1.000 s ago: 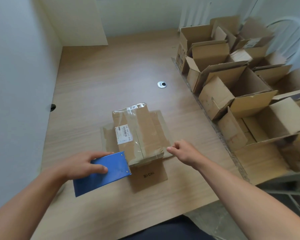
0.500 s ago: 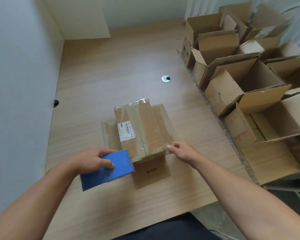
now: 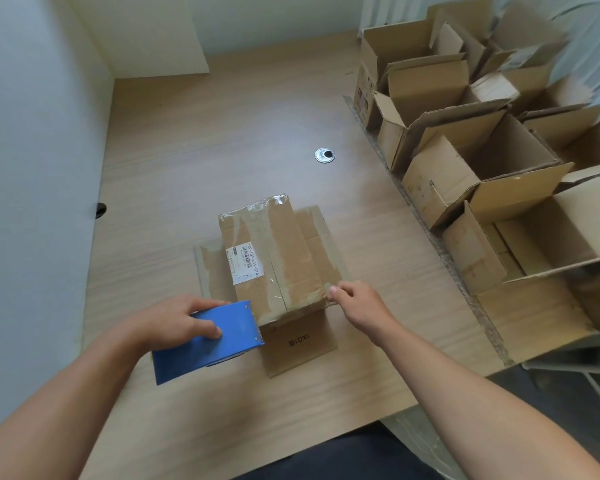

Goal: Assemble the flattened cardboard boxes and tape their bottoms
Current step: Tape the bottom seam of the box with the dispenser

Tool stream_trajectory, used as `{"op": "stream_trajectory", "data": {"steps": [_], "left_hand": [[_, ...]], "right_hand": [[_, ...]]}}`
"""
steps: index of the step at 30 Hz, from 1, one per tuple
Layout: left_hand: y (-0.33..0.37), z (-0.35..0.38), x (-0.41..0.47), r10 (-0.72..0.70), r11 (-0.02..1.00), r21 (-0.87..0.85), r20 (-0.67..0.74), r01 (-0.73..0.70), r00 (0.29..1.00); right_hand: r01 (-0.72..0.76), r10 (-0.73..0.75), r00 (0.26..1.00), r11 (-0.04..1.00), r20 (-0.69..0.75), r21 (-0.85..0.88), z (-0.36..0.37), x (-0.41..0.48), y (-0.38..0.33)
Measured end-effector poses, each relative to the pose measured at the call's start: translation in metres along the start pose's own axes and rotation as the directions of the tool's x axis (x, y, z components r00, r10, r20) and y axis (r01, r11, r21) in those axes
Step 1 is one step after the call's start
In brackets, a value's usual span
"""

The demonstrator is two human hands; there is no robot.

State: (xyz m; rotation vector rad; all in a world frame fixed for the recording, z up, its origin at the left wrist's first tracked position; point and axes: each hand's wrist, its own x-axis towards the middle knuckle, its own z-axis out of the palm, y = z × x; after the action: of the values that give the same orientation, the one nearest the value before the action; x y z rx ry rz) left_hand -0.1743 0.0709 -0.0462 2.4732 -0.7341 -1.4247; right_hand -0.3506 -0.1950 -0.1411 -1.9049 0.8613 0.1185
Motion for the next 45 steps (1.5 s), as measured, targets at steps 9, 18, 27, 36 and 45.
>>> {"op": "stream_trajectory", "data": {"steps": [9, 18, 27, 36, 45], "left_hand": [[-0.001, -0.001, 0.002, -0.004, 1.000, 0.004, 0.011, 0.004, 1.000], [-0.005, -0.003, 0.005, 0.007, 0.999, -0.042, 0.017, -0.006, 1.000], [-0.009, 0.002, 0.003, 0.030, 0.995, -0.092, -0.007, -0.030, 1.000], [-0.017, 0.006, 0.005, 0.038, 0.991, -0.125, -0.028, -0.042, 0.999], [-0.017, 0.007, 0.003, 0.036, 0.992, -0.122, -0.038, -0.040, 0.999]], "right_hand": [[-0.070, 0.056, 0.995, 0.979, 0.077, 0.191, 0.005, -0.004, -0.004], [0.294, -0.379, 0.925, 0.759, -0.026, -0.581, 0.008, 0.010, -0.004], [0.711, -0.481, 0.663, 0.163, 0.574, -0.684, 0.018, 0.047, -0.026], [0.768, -0.380, 0.623, 0.133, 0.684, -0.626, 0.029, 0.058, -0.031], [0.770, -0.586, 0.570, 0.135, 0.577, -0.623, 0.028, 0.054, -0.031]]}}
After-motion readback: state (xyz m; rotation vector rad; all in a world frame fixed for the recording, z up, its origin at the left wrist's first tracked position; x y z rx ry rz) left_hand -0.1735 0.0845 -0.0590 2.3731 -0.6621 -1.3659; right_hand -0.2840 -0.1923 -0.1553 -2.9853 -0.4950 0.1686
